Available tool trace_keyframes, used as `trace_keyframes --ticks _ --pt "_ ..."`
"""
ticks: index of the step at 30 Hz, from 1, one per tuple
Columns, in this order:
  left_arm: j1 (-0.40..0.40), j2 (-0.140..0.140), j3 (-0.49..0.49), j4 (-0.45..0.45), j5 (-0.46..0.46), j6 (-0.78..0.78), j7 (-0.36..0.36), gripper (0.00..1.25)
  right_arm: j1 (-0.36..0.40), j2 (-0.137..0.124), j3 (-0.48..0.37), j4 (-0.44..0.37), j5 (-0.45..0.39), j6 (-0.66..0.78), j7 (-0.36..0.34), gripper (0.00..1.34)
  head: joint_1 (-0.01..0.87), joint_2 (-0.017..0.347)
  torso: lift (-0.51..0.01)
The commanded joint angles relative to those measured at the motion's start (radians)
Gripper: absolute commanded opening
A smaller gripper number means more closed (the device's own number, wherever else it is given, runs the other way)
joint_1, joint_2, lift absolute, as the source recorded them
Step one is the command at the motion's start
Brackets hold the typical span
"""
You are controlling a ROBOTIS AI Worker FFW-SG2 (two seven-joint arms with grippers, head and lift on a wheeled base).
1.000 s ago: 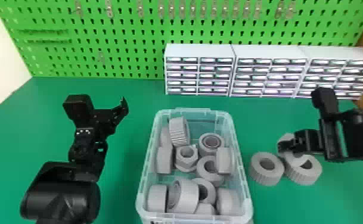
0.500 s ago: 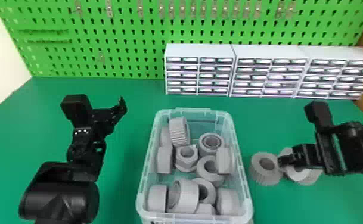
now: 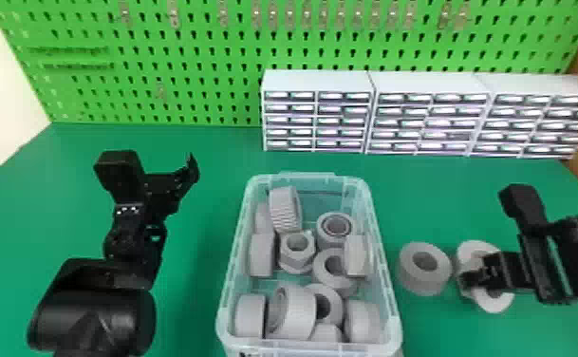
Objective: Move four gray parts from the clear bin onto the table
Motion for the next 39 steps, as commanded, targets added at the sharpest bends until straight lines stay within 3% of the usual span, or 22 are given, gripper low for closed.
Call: trace_keyframes --ticks 1,16,28,32,39 --pt "-0.001 0.0 0.0 0.0 -0.001 0.0 0.0 1.16 0.024 -0.003 -0.008 0.006 -0.005 0.001 0.0 0.33 0.693 0.072 -0.052" --pt "-0.01 0.0 0.002 0.0 -0.006 0.0 0.002 1.16 0.041 -0.031 0.053 0.066 -0.045 0.001 0.0 0.33 0.693 0.072 -0.052" --pt "-0.017 0.0 -0.004 0.0 -0.007 0.0 0.003 1.16 0.03 -0.034 0.05 0.106 -0.042 0.001 0.0 0.34 0.693 0.072 -0.052" --pt "-0.018 0.0 -0.006 0.002 -0.007 0.0 0.005 1.16 0.01 -0.034 0.073 0.116 -0.04 0.001 0.0 0.52 0.693 0.072 -0.052" --pt "-0.02 0.0 -0.015 0.006 -0.007 0.0 0.008 1.16 -0.019 -0.029 0.09 0.125 -0.031 0.001 0.0 0.69 0.693 0.072 -0.052"
